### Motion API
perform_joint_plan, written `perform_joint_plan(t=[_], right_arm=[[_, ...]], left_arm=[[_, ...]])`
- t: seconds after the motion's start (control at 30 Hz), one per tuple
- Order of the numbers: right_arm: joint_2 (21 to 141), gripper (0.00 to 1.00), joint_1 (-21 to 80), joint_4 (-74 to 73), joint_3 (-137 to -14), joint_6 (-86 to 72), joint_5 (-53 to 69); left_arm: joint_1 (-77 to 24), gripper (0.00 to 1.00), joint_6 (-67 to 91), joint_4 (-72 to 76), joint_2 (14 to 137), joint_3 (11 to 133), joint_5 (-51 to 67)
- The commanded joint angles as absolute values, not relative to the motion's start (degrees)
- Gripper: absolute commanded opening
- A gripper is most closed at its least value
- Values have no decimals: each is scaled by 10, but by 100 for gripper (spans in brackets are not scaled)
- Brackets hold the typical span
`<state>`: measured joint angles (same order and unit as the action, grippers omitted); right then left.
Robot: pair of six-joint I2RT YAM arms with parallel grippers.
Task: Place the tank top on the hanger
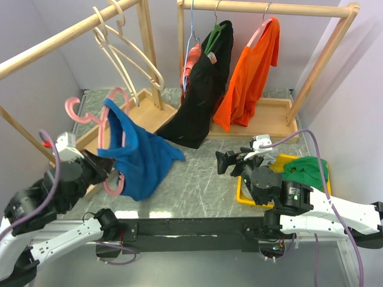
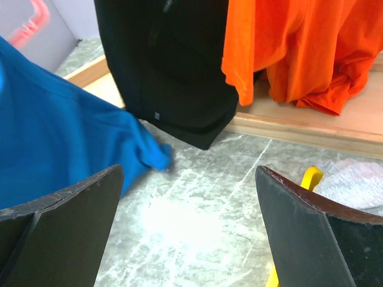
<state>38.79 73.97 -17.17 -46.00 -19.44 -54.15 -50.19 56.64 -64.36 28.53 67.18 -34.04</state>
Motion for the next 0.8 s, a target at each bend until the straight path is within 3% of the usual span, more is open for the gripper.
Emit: perform_joint_plan(t=[0.0,0.3,0.77], right_arm=[[383,99,737,-161,-494,-185,-549],[378,99,737,-169,-497,-185,-551],[375,99,737,-180,-514,-177,-554]], left_arm=[[-503,1,546,-702,356,779,-467],[-503,1,480,-744,475,913,-520],[-502,1,396,-746,562,1063,-584]])
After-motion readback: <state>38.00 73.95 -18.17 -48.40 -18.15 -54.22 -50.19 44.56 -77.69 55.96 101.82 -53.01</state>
